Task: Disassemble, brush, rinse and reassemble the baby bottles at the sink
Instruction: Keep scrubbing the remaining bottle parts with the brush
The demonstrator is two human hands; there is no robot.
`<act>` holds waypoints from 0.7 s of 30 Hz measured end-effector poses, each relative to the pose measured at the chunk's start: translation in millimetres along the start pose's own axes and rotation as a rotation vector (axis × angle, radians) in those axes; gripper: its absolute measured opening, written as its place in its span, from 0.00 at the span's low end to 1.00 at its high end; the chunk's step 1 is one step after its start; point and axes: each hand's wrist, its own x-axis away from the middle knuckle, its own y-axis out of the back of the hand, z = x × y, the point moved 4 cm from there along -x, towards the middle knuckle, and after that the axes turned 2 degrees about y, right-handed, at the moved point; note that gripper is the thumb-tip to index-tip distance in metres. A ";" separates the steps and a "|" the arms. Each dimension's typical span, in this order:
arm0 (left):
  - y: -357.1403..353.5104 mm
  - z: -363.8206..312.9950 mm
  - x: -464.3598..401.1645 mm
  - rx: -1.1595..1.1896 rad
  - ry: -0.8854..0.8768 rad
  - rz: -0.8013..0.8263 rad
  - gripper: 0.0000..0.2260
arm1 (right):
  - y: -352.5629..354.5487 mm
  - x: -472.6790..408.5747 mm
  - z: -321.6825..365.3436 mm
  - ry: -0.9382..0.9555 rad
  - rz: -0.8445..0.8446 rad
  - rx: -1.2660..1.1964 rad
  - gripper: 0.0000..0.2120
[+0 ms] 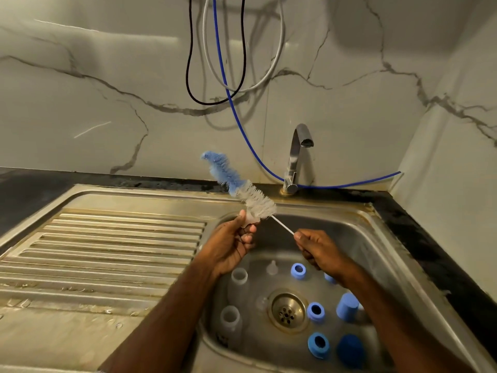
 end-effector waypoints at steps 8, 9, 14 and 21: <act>0.6 0.9 -1.4 -0.007 -0.103 0.013 0.11 | -1.4 -1.3 -1.0 -0.016 0.014 0.074 0.18; 0.7 0.5 -1.8 -0.022 -0.148 0.010 0.13 | -1.8 -1.3 -0.2 -0.019 0.018 0.070 0.18; -2.7 2.3 -2.8 -0.310 -0.444 -0.065 0.14 | -10.7 -2.0 -6.2 -0.138 0.065 -0.070 0.19; -6.7 0.4 1.3 -0.157 -0.167 0.068 0.12 | -1.9 -2.5 -5.8 -0.056 0.061 0.036 0.18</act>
